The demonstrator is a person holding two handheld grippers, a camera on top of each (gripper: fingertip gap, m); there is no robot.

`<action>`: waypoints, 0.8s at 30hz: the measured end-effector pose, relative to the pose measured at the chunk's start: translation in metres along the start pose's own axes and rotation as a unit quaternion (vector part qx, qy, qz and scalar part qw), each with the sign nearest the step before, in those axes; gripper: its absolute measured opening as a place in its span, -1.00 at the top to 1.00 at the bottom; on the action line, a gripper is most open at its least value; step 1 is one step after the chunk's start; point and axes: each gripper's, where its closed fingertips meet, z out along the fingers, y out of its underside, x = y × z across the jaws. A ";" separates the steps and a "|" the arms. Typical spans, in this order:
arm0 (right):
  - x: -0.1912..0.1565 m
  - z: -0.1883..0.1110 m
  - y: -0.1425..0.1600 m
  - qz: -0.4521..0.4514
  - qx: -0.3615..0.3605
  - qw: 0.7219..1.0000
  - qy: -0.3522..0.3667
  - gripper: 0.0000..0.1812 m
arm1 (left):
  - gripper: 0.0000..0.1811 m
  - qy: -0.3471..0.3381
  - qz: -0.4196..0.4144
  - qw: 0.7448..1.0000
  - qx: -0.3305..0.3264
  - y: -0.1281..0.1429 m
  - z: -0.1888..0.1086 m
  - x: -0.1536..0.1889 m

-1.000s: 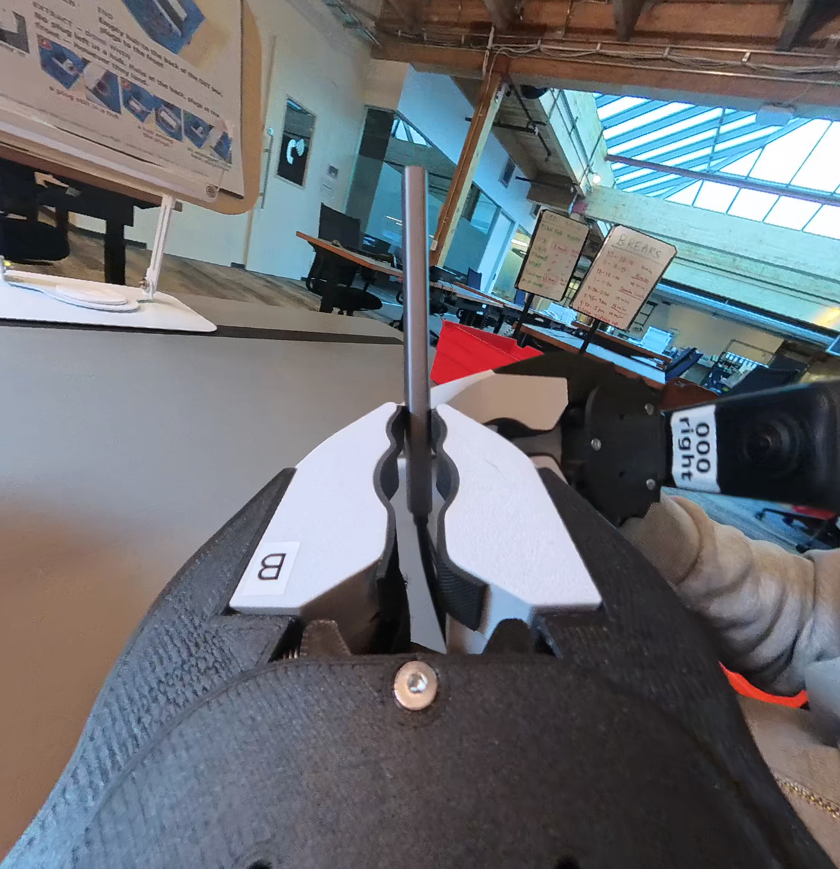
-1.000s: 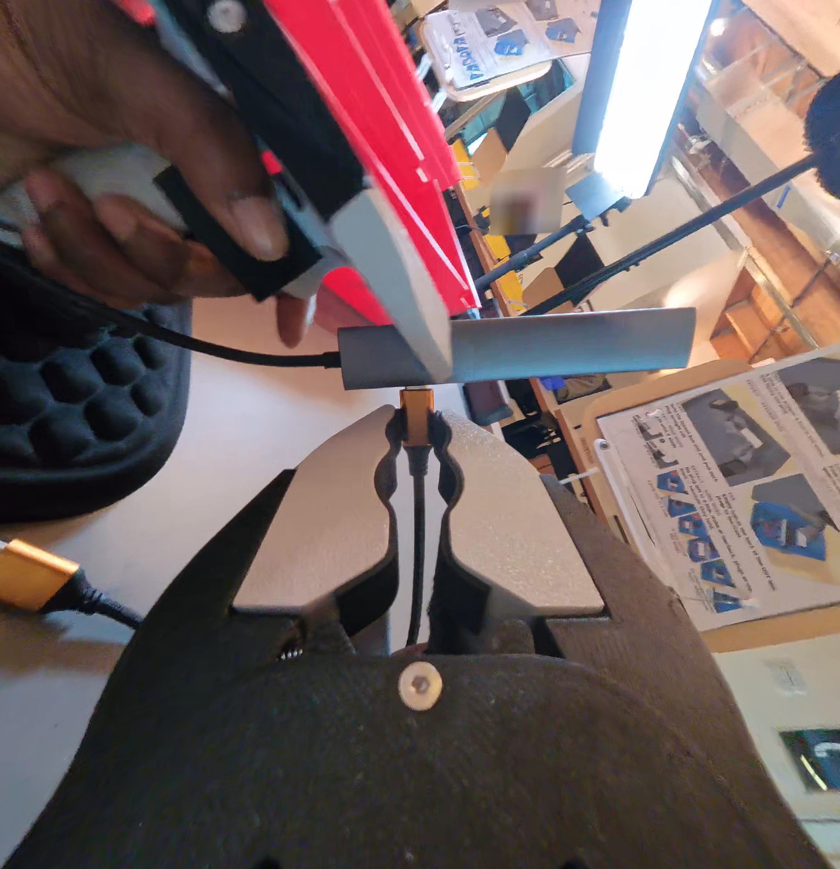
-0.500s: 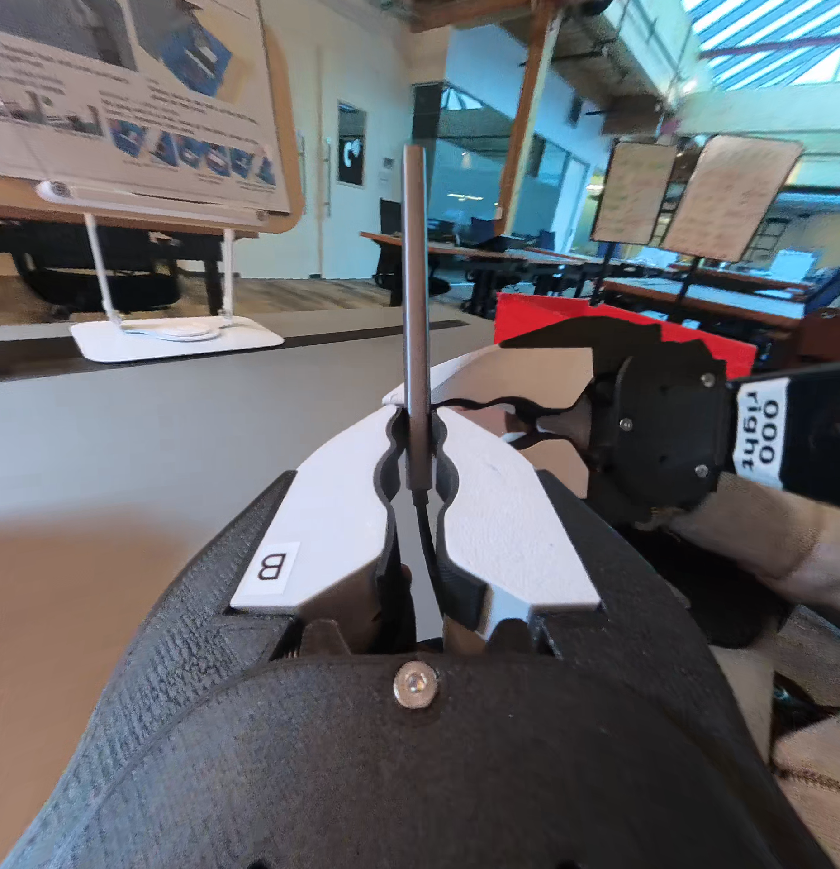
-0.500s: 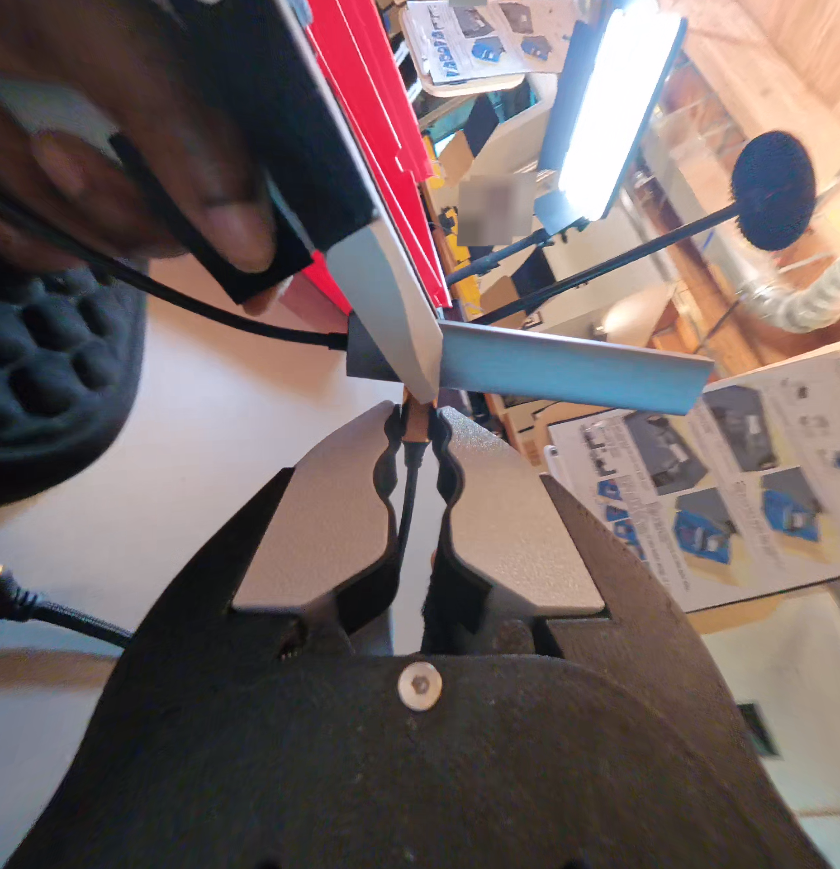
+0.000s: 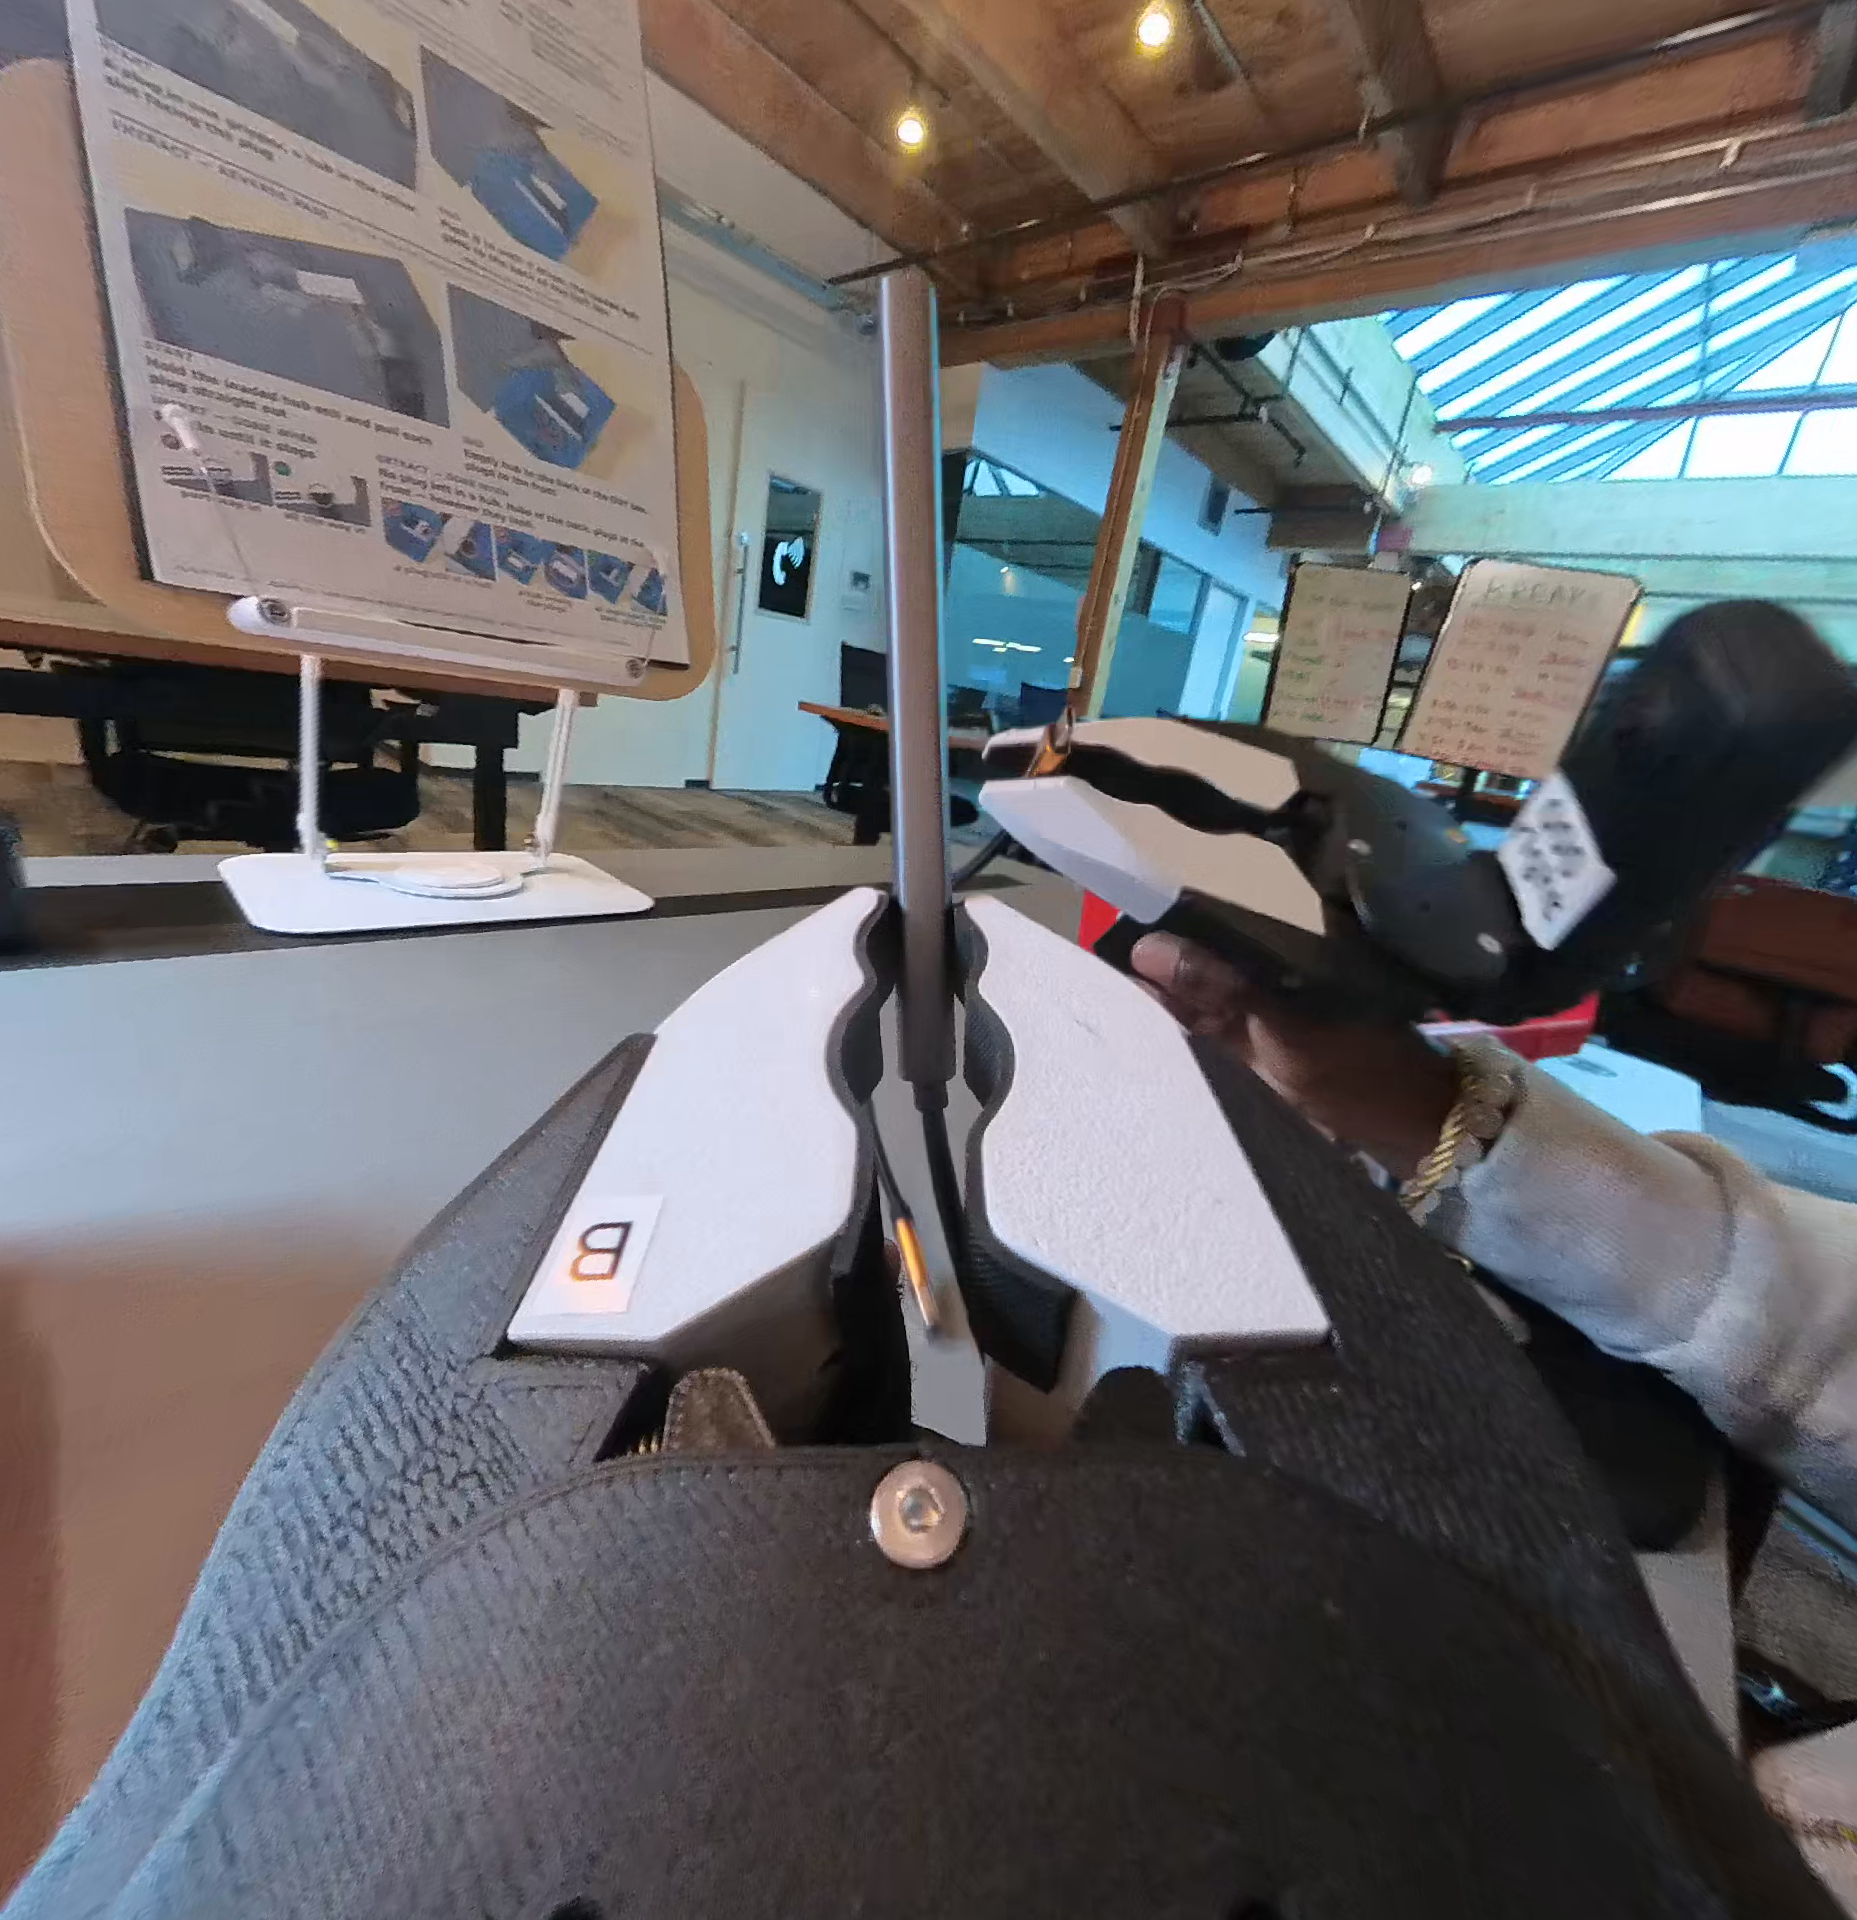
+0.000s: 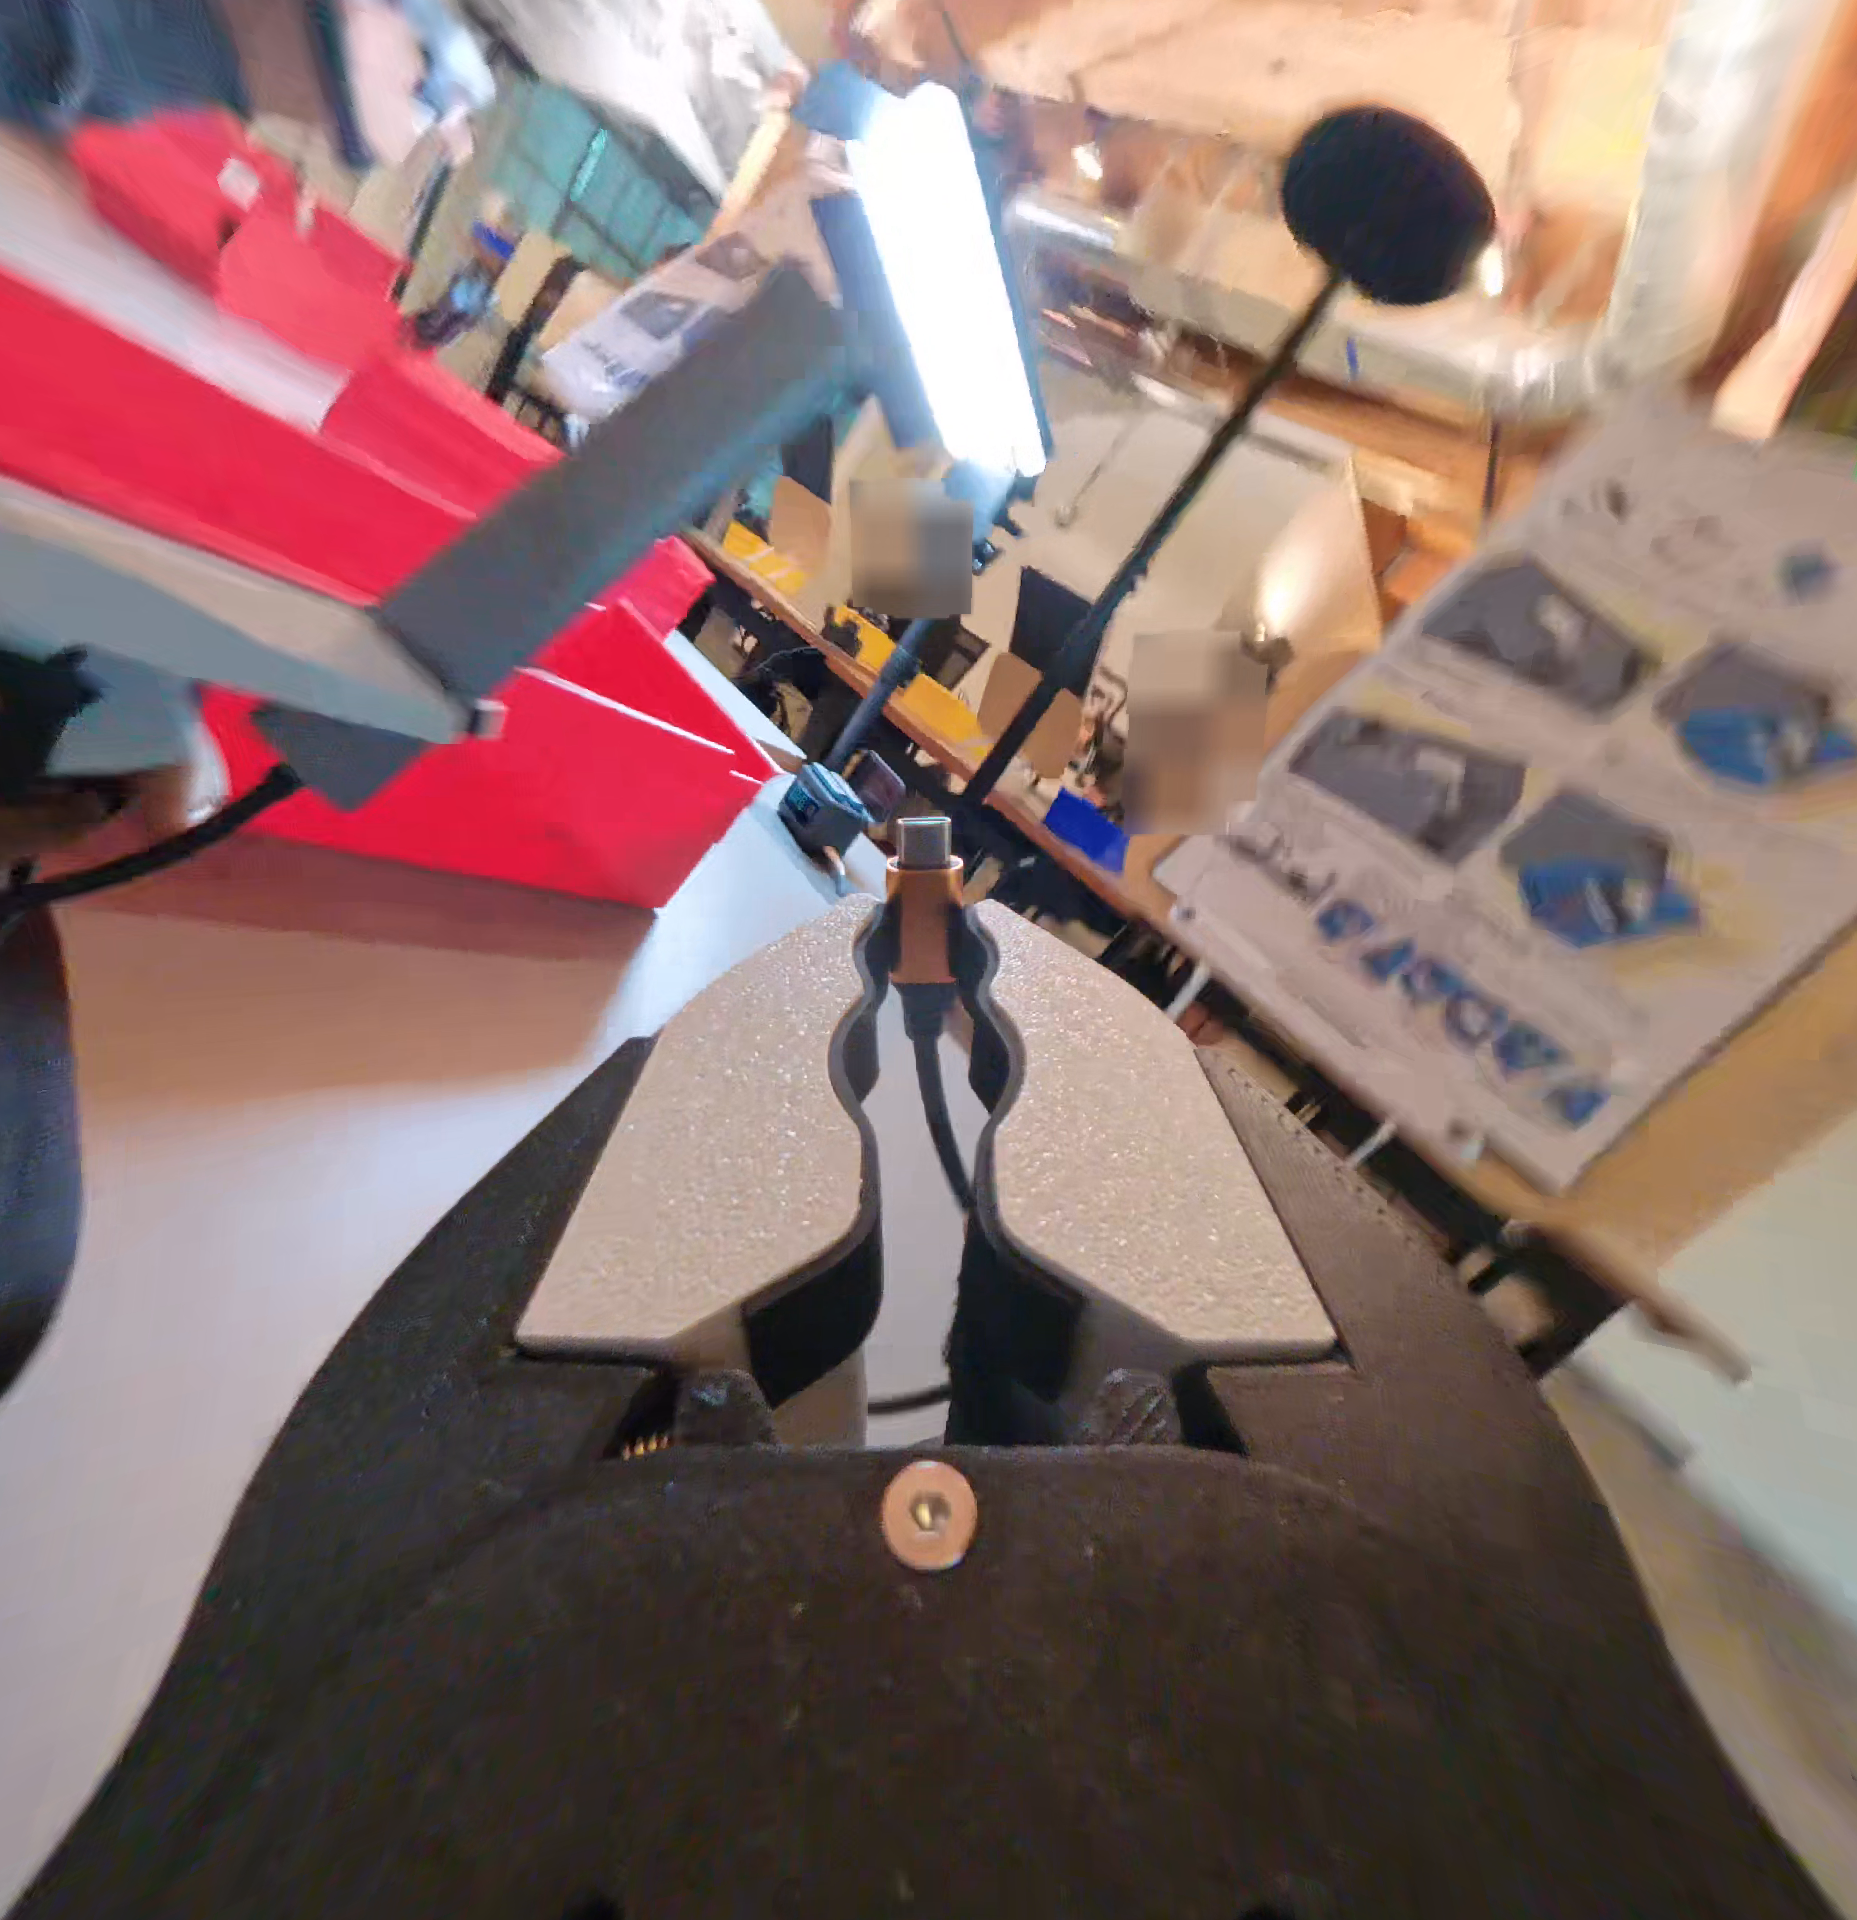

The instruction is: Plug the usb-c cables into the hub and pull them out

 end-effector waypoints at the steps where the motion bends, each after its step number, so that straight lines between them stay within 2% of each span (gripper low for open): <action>1: 0.012 -0.005 0.005 0.044 -0.005 0.999 0.012 0.87 | 0.89 0.006 -0.005 1.000 0.003 -0.001 -0.001 0.001; 4: 0.046 -0.024 -0.003 0.120 0.033 0.991 0.053 0.87 | 0.89 0.011 -0.011 1.000 0.000 0.001 -0.001 0.003; 7: 0.065 -0.034 -0.010 0.184 0.061 0.979 0.068 0.87 | 0.89 0.011 -0.015 1.000 -0.001 0.002 -0.001 0.002; 12: 0.115 -0.069 -0.064 0.169 0.102 0.972 0.131 0.87 | 0.89 0.010 -0.058 0.998 0.002 0.002 -0.002 -0.004; 15: 0.171 -0.116 -0.095 0.110 0.077 0.964 0.231 0.87 | 0.89 0.011 -0.091 0.996 0.009 0.001 -0.003 -0.009; 18: 0.227 -0.177 -0.106 0.050 0.029 0.936 0.348 0.87 | 0.89 0.009 -0.104 0.994 0.016 -0.001 -0.005 -0.012; 21: 0.265 -0.232 -0.102 0.018 -0.021 0.902 0.431 0.86 | 0.89 0.011 -0.095 0.995 0.010 0.001 -0.003 -0.009; 24: 0.286 -0.273 -0.097 0.005 -0.046 0.876 0.480 0.86 | 0.89 0.012 -0.093 0.996 0.006 0.001 -0.003 -0.009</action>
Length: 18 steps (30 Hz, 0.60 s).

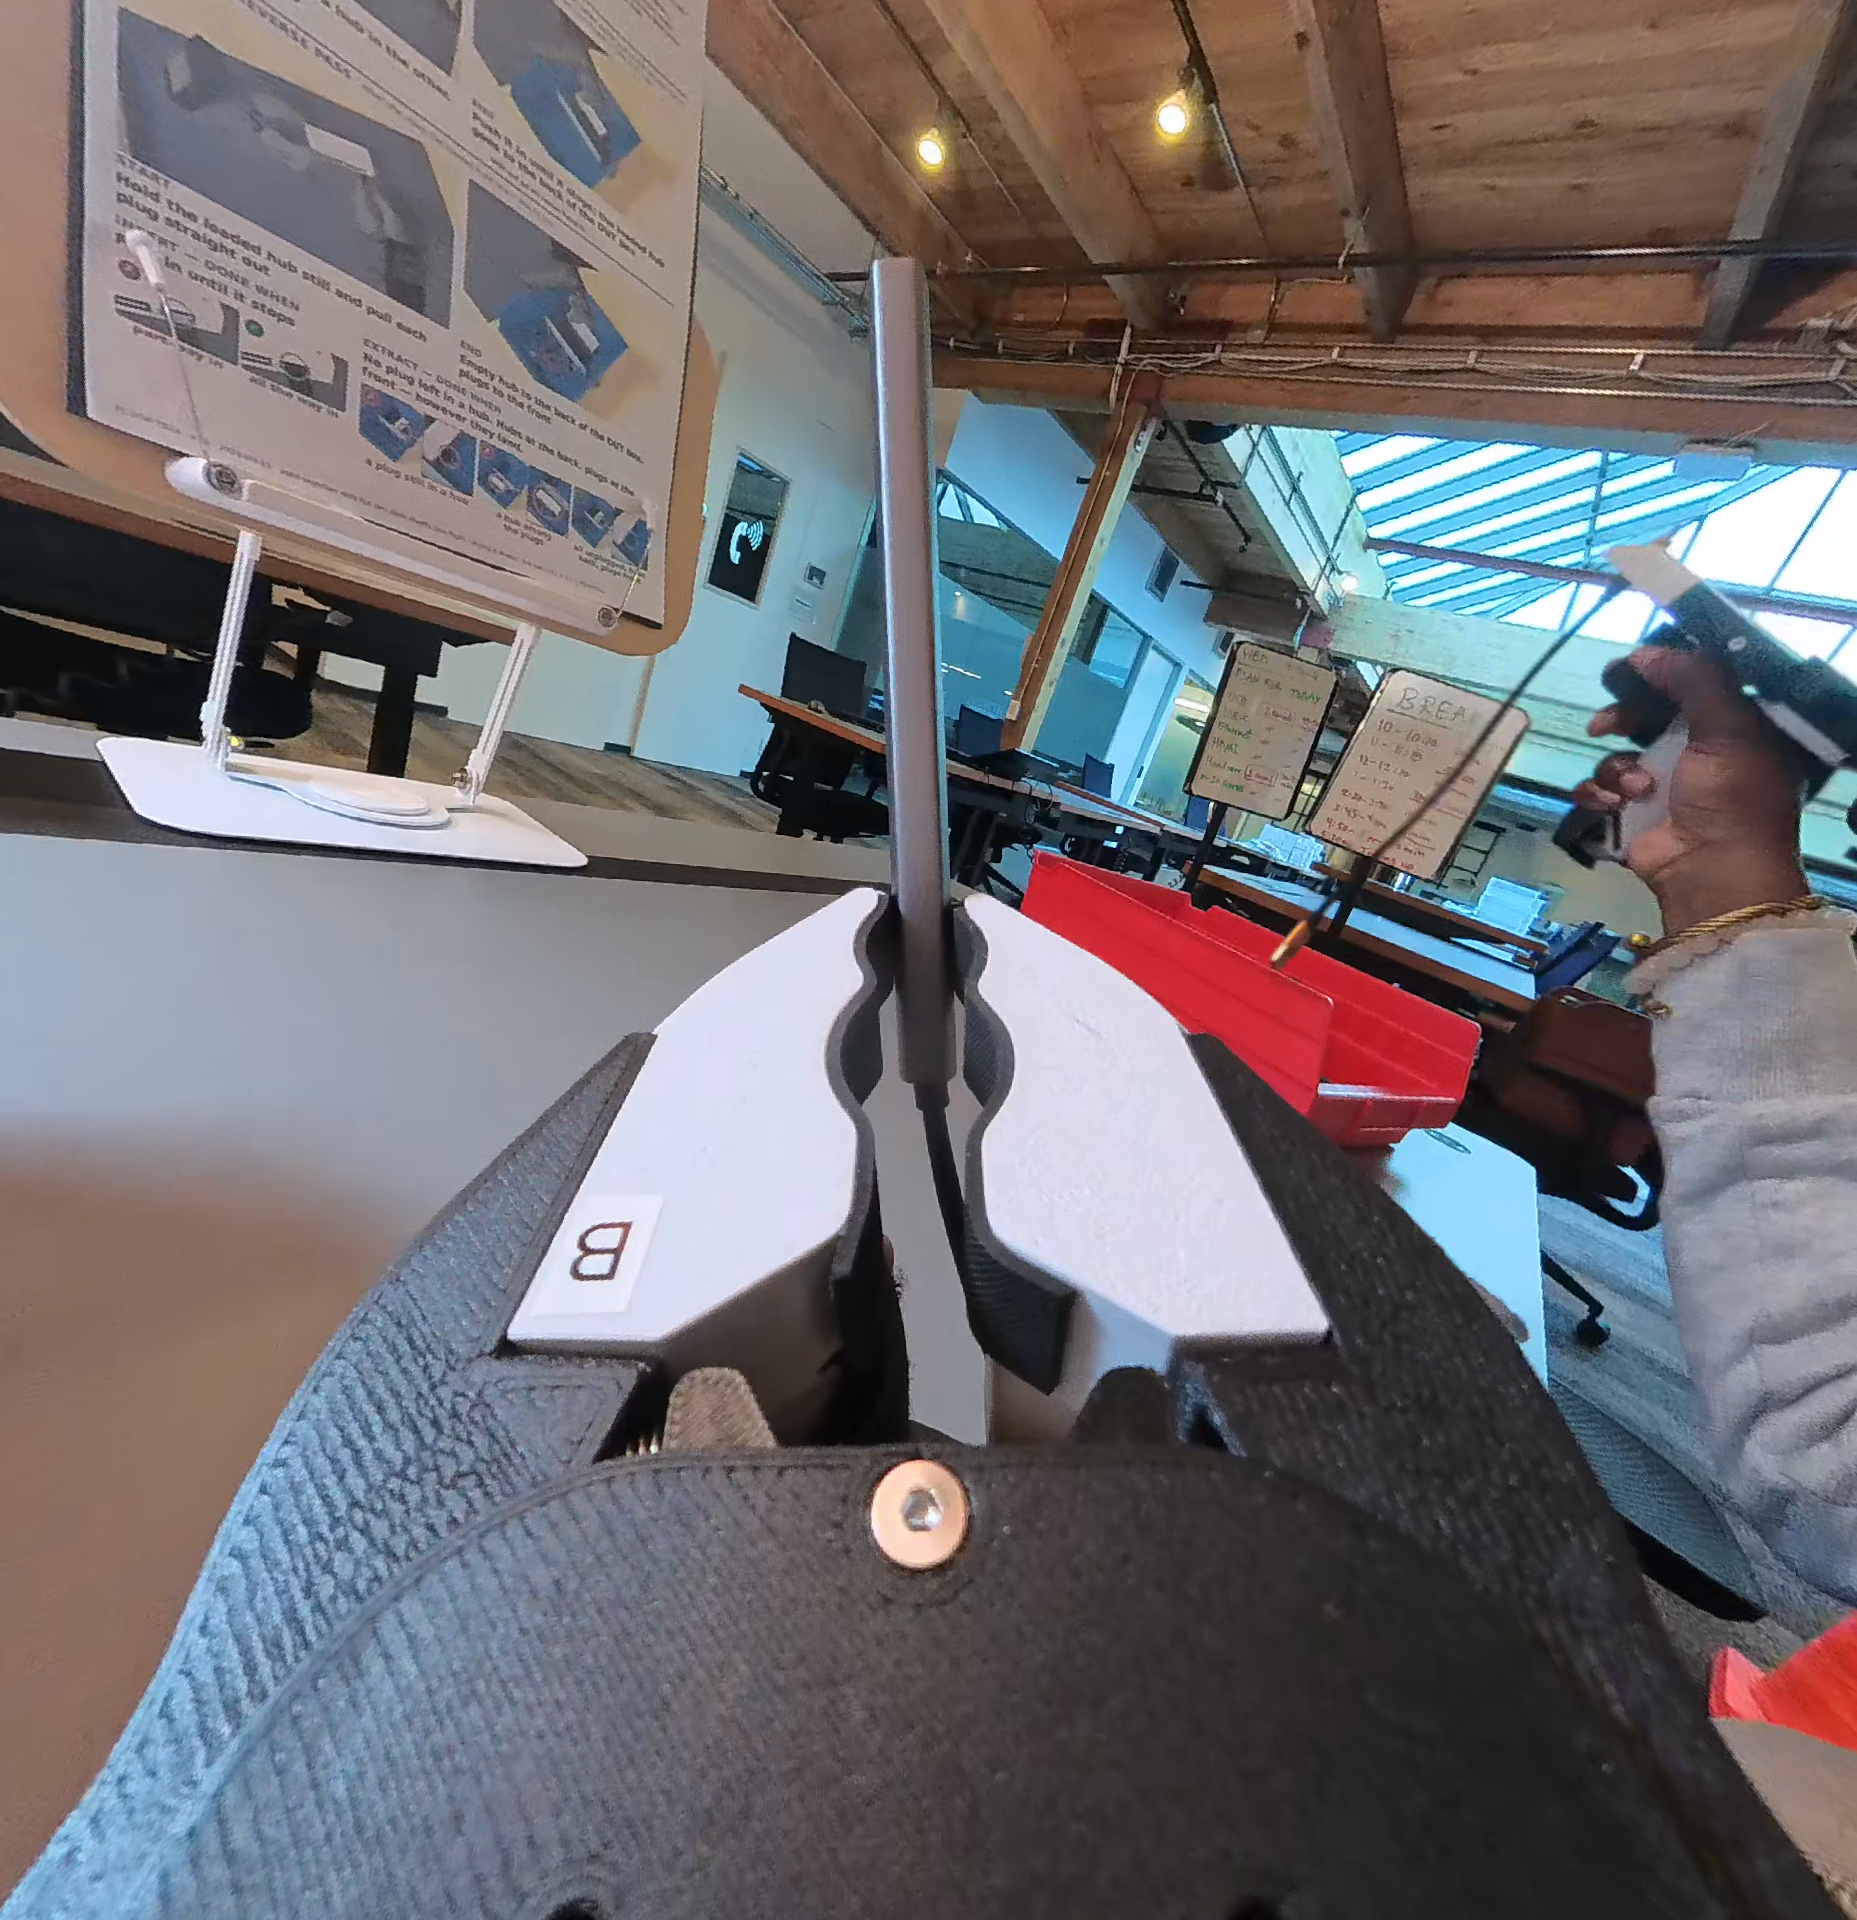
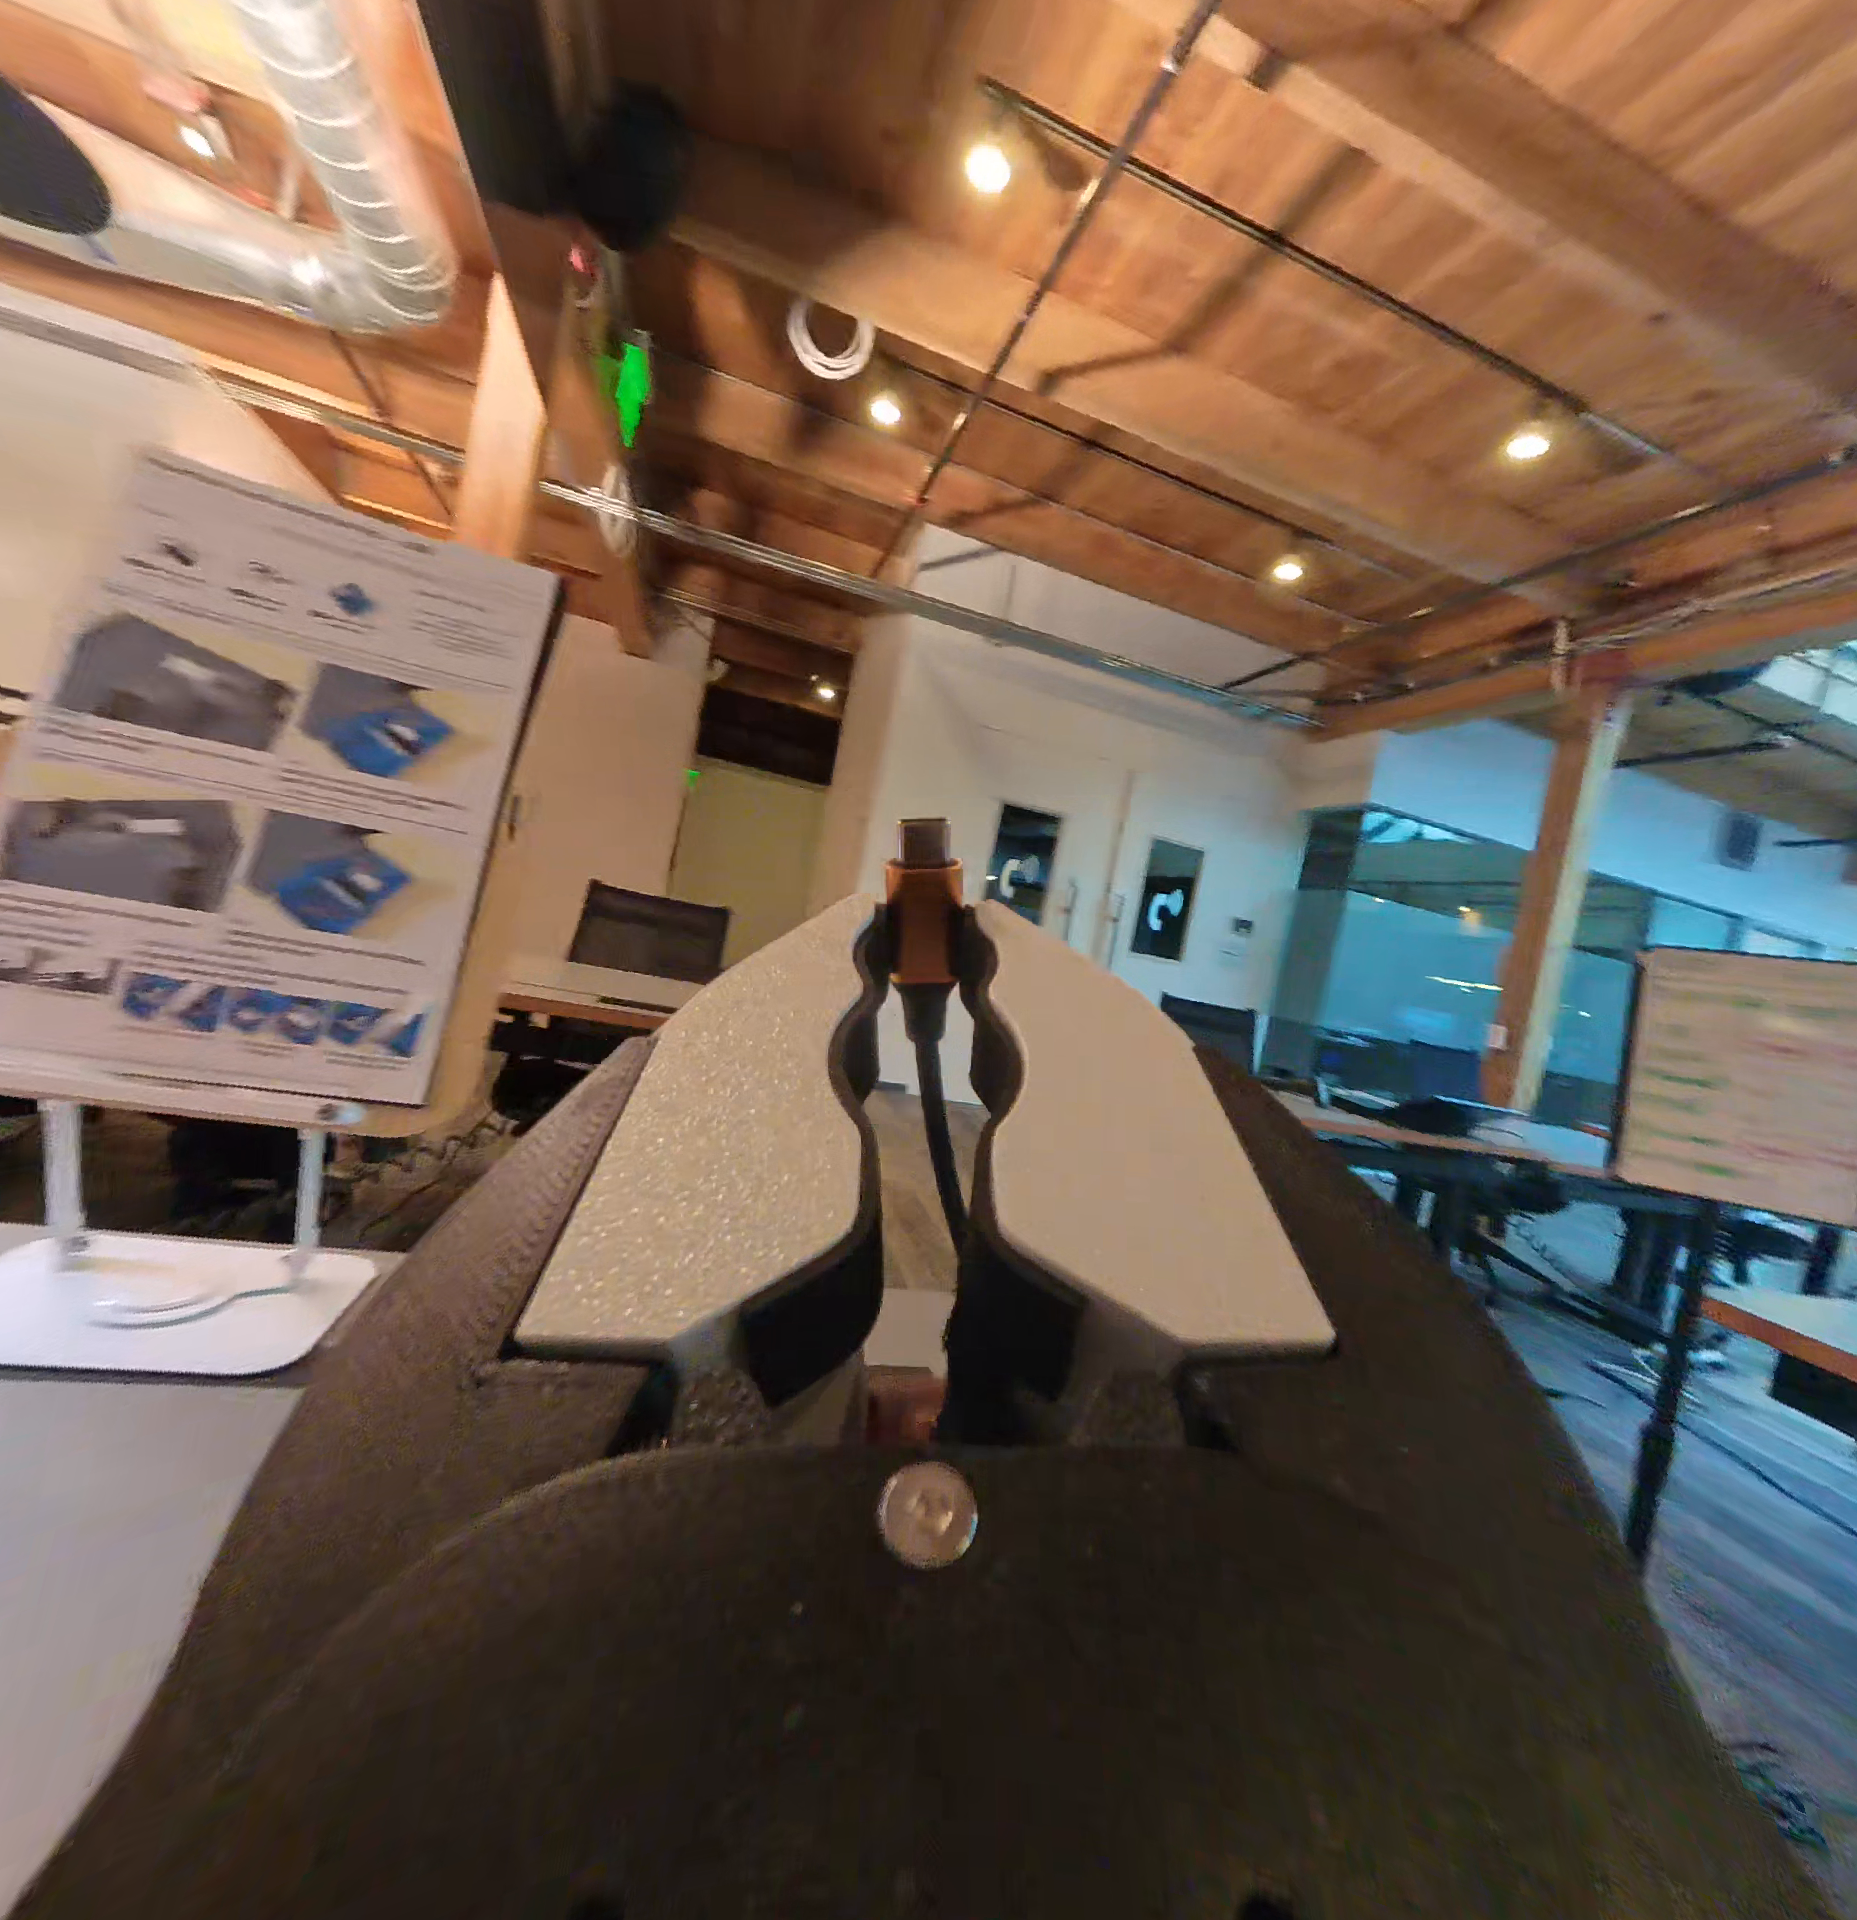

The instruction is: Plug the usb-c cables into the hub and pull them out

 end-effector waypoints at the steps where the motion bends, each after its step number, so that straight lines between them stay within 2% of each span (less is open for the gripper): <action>1: 0.011 -0.001 0.003 0.000 -0.002 1.000 0.010 0.86 | 0.89 0.000 -0.002 1.000 0.000 0.000 0.000 0.000; 5: 0.040 -0.001 0.017 -0.033 -0.028 0.998 0.051 0.86 | 0.89 0.000 -0.006 1.000 0.001 0.000 0.000 -0.001; 8: 0.046 -0.004 0.026 -0.048 -0.029 0.997 0.057 0.86 | 0.89 0.000 -0.007 1.000 0.000 0.000 0.000 -0.001; 11: 0.042 -0.003 0.056 -0.042 -0.056 0.997 0.045 0.86 | 0.89 0.002 -0.006 1.000 -0.001 0.001 0.000 -0.001; 14: 0.039 -0.010 0.094 -0.125 -0.099 0.986 0.054 0.86 | 0.89 0.002 -0.006 1.000 -0.001 0.000 0.000 -0.001; 16: 0.011 -0.019 0.128 -0.182 -0.139 0.973 -0.027 0.86 | 0.89 0.003 -0.006 1.000 -0.002 0.001 0.000 -0.001; 18: -0.023 -0.038 0.182 -0.173 -0.242 0.944 -0.142 0.86 | 0.89 0.003 -0.007 1.000 -0.002 0.001 0.001 -0.001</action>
